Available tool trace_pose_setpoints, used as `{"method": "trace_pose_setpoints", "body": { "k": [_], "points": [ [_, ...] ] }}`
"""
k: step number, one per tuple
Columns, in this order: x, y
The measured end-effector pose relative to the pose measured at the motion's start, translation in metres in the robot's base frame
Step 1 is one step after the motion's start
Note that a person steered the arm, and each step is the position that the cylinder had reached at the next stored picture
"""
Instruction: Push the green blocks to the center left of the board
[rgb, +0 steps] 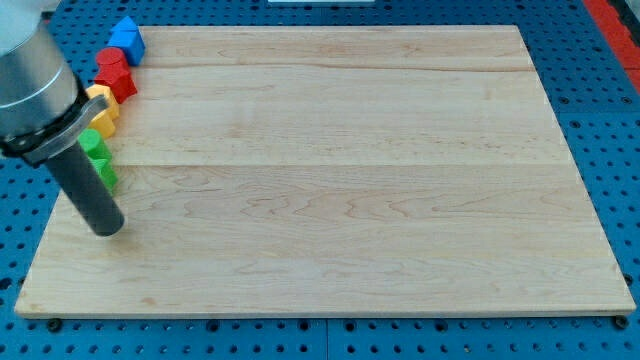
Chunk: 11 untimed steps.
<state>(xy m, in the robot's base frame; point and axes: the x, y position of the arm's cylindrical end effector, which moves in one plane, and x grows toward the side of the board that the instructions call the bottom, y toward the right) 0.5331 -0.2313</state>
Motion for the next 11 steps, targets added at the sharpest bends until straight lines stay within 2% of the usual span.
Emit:
{"method": "trace_pose_setpoints", "body": {
  "k": [2, 4, 10, 11],
  "points": [
    [-0.017, -0.019],
    [-0.039, -0.006],
    [-0.059, -0.031],
    [-0.048, -0.023]
  ]
}}
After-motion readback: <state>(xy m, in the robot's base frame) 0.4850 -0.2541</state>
